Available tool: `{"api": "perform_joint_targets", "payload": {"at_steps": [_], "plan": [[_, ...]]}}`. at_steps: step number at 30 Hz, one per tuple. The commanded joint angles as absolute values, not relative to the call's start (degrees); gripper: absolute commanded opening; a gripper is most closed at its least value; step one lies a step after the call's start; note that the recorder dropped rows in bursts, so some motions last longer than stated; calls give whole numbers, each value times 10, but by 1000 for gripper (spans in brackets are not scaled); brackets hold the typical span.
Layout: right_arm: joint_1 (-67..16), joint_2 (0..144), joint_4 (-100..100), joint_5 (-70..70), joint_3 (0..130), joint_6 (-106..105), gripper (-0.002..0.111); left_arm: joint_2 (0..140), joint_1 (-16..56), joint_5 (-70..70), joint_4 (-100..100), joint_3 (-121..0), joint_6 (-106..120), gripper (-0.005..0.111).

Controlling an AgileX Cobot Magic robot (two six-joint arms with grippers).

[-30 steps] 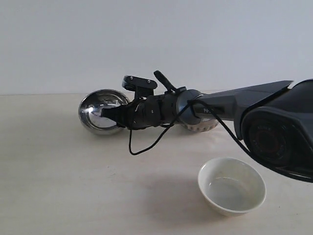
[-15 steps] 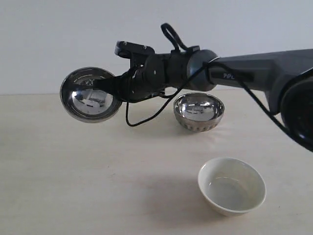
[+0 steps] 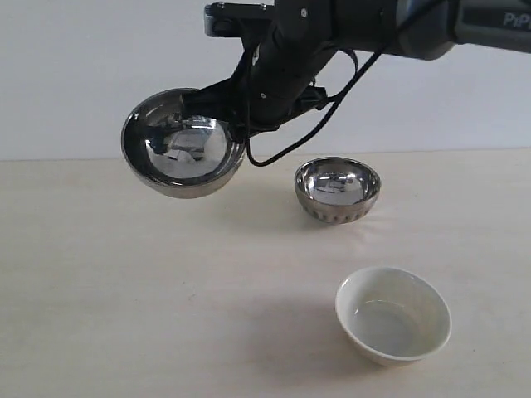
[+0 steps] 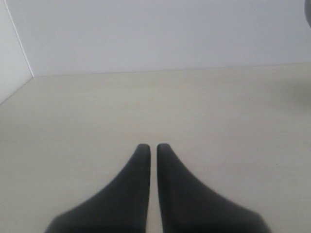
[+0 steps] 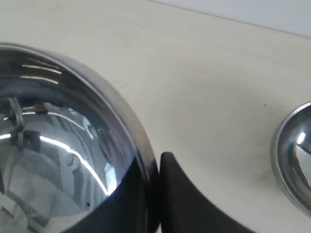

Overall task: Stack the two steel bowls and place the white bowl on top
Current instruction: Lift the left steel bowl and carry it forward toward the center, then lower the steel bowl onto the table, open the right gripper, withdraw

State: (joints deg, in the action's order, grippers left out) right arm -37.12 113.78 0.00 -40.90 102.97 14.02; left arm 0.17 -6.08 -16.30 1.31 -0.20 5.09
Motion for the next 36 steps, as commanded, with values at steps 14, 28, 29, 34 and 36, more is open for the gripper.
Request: {"api": "perform_joint_targets", "payload": {"at_steps": [14, 28, 29, 34, 36], "plan": [[-331, 1092, -5, -325, 800, 150, 0, 0, -61, -163, 15, 0, 44, 4], [-331, 1097, -5, -265, 725, 146, 0, 0, -61, -163, 15, 0, 44, 4], [-331, 1100, -5, -266, 725, 148, 0, 0, -61, -163, 15, 0, 44, 4], [-331, 1126, 0, -262, 725, 148, 0, 0, -61, -163, 15, 0, 44, 4], [-331, 1127, 0, -256, 725, 148, 0, 0, -61, -163, 15, 0, 44, 4]]}}
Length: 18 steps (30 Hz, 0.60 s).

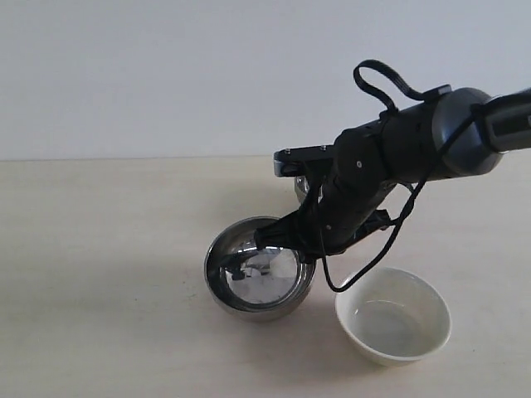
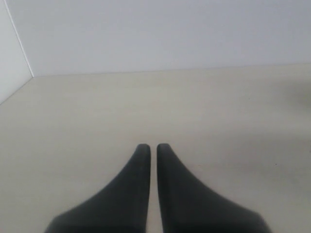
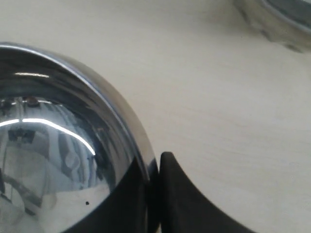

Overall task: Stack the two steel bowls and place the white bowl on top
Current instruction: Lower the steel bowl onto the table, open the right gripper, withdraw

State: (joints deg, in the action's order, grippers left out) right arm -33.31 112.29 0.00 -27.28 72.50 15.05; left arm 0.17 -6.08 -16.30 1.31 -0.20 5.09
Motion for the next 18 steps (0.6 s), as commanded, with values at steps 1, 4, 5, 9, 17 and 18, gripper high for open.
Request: {"api": "perform_joint_targets", "payload": {"at_steps": [1, 4, 5, 9, 17, 18], "plan": [[-331, 1127, 3, -252, 725, 148, 0, 0, -61, -163, 15, 0, 44, 4], [-331, 1127, 7, -251, 725, 148, 0, 0, -61, -163, 15, 0, 44, 4], [-331, 1127, 7, -251, 725, 148, 0, 0, -61, -163, 15, 0, 44, 4], [-331, 1127, 7, -250, 725, 148, 0, 0, -61, -163, 15, 0, 44, 4], [-331, 1127, 7, -248, 725, 146, 18, 0, -61, -163, 15, 0, 44, 4], [-331, 1127, 8, -249, 725, 146, 24, 0, -61, -163, 15, 0, 44, 4]]}}
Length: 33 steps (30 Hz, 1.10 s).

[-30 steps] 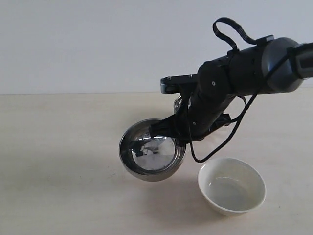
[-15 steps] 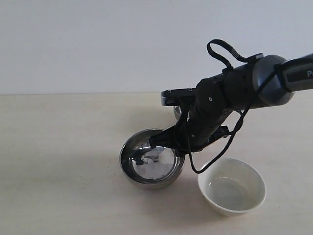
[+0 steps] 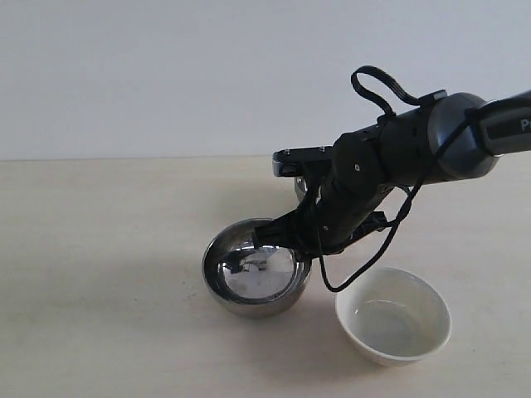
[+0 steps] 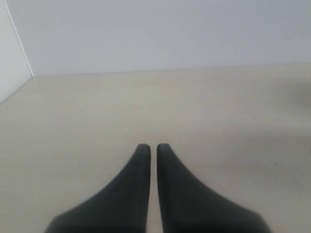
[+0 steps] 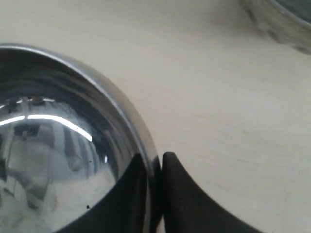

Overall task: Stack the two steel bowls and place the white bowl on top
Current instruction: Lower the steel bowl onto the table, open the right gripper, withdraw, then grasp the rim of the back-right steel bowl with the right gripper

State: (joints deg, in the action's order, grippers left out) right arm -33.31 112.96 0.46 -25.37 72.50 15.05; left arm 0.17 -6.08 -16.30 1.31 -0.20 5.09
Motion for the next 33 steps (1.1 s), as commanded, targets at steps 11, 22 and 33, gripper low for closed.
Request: {"api": "perform_joint_targets", "payload": {"at_steps": [11, 22, 33], "plan": [[-331, 1118, 6, -270, 760, 146, 59, 0, -61, -163, 15, 0, 44, 4], [-288, 1045, -44, -340, 857, 218, 59, 0, -61, -163, 15, 0, 44, 4], [-176, 1099, -44, -356, 860, 224, 59, 0, -61, -163, 15, 0, 44, 4]]}}
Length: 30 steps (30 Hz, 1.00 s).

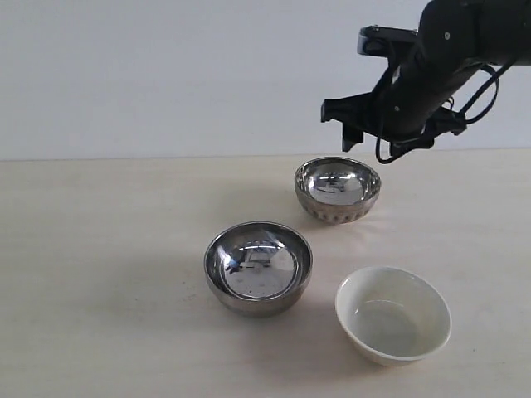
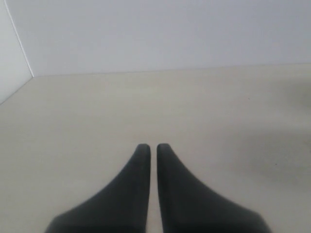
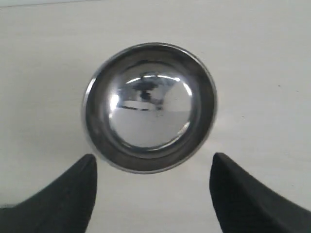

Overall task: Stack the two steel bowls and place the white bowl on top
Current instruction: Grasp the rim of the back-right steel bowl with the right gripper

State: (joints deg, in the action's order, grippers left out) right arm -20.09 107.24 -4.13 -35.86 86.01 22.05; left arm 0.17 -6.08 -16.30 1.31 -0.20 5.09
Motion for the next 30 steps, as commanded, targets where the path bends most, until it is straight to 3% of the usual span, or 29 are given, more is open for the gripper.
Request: {"api": "perform_joint_targets", "payload": {"at_steps": [1, 19, 22, 25, 30], "plan": [[-170, 1106, -44, -351, 860, 224, 59, 0, -61, -163, 15, 0, 44, 4], [-158, 1281, -31, -212, 914, 218, 57, 0, -61, -163, 15, 0, 44, 4], [-158, 1281, -31, -201, 914, 217, 39, 0, -61, -163, 15, 0, 44, 4], [-158, 1281, -31, -199, 914, 203, 0, 0, -61, -163, 15, 0, 44, 4], [-158, 1279, -16, -197, 914, 200, 0, 0, -61, -163, 15, 0, 44, 4]]}}
